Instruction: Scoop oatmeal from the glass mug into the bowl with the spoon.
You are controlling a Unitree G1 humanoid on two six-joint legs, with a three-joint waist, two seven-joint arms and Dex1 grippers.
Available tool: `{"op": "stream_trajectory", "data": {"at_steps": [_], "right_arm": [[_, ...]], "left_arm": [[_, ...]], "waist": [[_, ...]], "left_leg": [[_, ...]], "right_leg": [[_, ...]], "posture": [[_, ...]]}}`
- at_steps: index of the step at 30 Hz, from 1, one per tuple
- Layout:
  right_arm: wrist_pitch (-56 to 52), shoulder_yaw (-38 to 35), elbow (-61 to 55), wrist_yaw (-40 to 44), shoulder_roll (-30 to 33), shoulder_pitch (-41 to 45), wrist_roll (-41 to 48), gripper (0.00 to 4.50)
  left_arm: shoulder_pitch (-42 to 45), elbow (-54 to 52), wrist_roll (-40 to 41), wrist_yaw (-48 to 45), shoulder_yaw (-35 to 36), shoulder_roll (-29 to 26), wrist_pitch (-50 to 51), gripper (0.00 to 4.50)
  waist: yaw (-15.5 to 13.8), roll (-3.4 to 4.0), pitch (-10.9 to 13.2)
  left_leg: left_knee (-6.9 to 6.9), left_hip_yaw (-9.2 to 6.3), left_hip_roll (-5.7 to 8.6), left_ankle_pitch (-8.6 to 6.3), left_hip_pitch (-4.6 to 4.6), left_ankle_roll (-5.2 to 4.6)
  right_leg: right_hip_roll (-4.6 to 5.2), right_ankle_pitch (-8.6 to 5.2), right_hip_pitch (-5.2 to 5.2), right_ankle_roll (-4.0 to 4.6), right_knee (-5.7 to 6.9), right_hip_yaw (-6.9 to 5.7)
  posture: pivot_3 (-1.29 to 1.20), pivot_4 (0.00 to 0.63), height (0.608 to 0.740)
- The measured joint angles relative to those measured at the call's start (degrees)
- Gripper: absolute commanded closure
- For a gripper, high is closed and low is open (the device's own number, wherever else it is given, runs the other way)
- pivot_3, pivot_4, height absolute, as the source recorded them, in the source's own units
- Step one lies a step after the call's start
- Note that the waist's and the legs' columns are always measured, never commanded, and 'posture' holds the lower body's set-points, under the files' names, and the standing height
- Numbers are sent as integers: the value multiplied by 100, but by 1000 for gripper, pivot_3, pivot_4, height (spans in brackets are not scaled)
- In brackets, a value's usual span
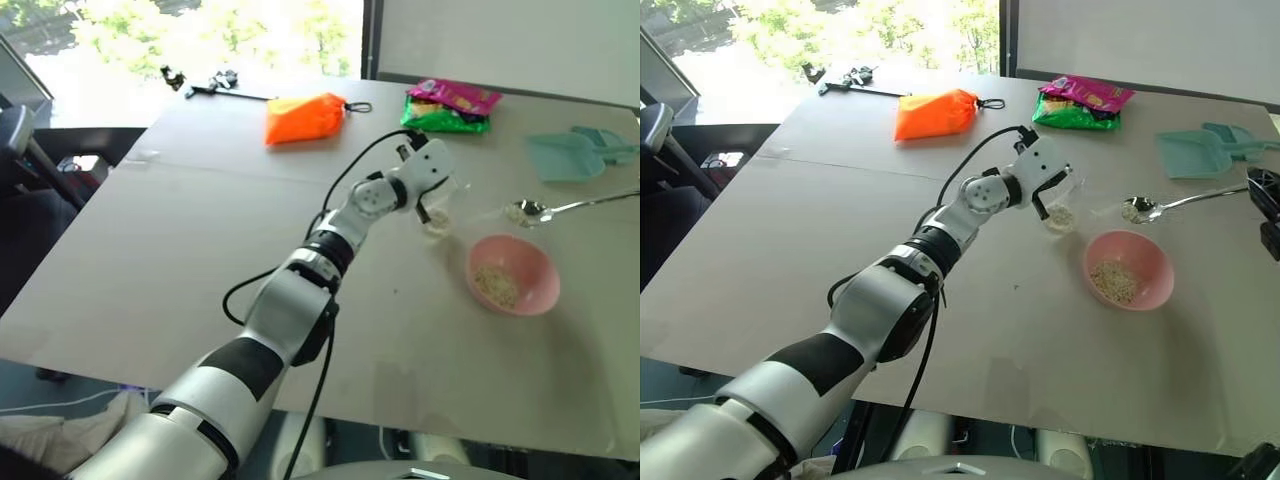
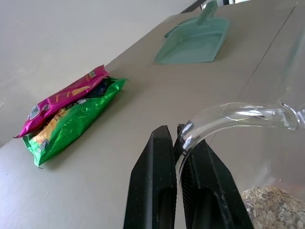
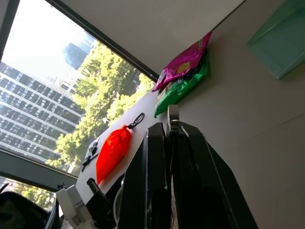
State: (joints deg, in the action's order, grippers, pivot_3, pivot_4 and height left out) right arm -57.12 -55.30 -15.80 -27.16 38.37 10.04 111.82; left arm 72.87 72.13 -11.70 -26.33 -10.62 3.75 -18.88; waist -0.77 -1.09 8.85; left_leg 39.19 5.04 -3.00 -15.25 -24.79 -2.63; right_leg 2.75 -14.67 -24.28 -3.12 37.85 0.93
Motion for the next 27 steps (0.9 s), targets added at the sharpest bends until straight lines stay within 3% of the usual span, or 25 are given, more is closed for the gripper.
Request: {"op": "stream_trajectory", "data": {"at_steps": [7, 12, 18, 24, 27], "right_arm": [[-271, -79, 59, 584, 806, -1081, -1, 4500], [-91, 275, -435, 728, 1332, -1271, -174, 4500], [-8, 1028, -1921, 2032, 2361, -1333, -2276, 4500], [451, 1318, -2510, 3270, 2625, -1415, -4021, 4500], [640, 1358, -2588, 3638, 2559, -1347, -4305, 4500]], "left_arm": [[5, 4, -6, 5, 14, -55, -2, 4454], [5, 1, 0, 2, 72, -101, -2, 4454], [3, -176, 62, -53, 127, -248, -9, 4454], [-80, -427, 147, -110, 215, -361, -12, 4454], [-186, -600, 216, -114, 238, -376, -3, 4454]], "waist": [[1, 4, -2], [27, 7, -3], [-14, 6, -3], [-18, 6, -2], [-13, 5, -2]], "left_leg": [[0, -2, 4, 0, 1, -1], [1, -3, 5, -1, 7, -2], [8, -22, 16, 1, -6, 3], [11, -47, 40, 9, -9, 15], [12, -55, 42, 9, -7, 16]], "right_leg": [[1, -2, 2, -3, 0, 6], [-3, -2, 2, -3, 6, 13], [-5, -7, 4, -12, 1, 10], [-1, -18, 15, -30, -1, 30], [-1, -18, 21, -30, -1, 29]], "posture": [[0, 150, 739], [0, 150, 739], [0, 150, 739], [0, 150, 739], [0, 150, 739]]}}
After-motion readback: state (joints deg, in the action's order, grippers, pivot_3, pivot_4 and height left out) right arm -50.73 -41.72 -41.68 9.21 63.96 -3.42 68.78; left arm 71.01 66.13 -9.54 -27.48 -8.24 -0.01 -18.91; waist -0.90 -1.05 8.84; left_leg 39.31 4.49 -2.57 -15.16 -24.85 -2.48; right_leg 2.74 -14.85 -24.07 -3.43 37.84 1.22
